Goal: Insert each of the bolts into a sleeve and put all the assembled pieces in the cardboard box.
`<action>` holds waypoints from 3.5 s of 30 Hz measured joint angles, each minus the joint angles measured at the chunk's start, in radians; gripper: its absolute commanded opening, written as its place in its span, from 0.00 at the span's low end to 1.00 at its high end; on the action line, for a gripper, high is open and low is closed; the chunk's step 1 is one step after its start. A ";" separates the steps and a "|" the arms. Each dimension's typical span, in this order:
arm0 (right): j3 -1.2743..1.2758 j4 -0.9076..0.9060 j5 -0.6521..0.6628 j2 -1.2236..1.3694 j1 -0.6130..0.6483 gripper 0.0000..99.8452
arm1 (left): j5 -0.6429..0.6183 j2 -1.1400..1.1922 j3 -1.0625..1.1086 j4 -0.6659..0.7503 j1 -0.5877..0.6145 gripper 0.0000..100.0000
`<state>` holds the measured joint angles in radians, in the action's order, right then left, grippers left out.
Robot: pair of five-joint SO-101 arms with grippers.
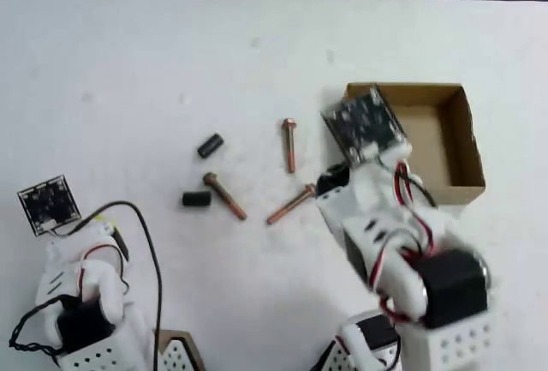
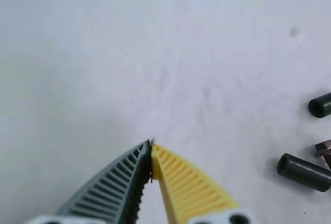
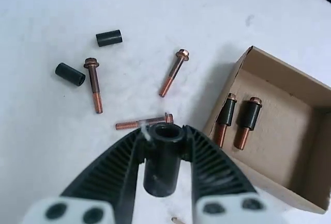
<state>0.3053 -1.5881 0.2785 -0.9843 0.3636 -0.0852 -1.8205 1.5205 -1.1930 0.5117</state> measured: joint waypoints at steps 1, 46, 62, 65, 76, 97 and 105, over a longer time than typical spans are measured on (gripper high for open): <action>0.048 0.031 0.000 -0.044 0.000 0.02 | 0.000 0.000 0.000 0.000 0.000 0.02; 1.307 1.244 0.002 -0.703 0.003 0.02 | 0.000 0.000 0.000 0.000 0.000 0.02; 1.381 1.373 0.002 -0.703 0.003 0.02 | 0.017 0.000 0.000 0.000 -0.146 0.02; 1.381 1.333 0.002 -0.703 -0.018 0.02 | 0.071 0.000 0.000 0.000 -0.210 0.02; 1.381 1.240 0.002 -0.703 -0.133 0.02 | 0.106 0.100 -0.199 0.000 -0.245 0.02; 1.381 1.240 0.002 -0.703 -0.295 0.02 | -0.003 1.178 -0.931 -0.081 -0.678 0.02; 1.382 1.246 -0.078 -0.703 -0.356 0.02 | -0.051 1.453 -1.244 -0.315 -0.827 0.10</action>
<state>1.6878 -0.3422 0.2002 -1.6870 0.0077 -0.1358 -0.3675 0.2762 -1.5075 -0.3153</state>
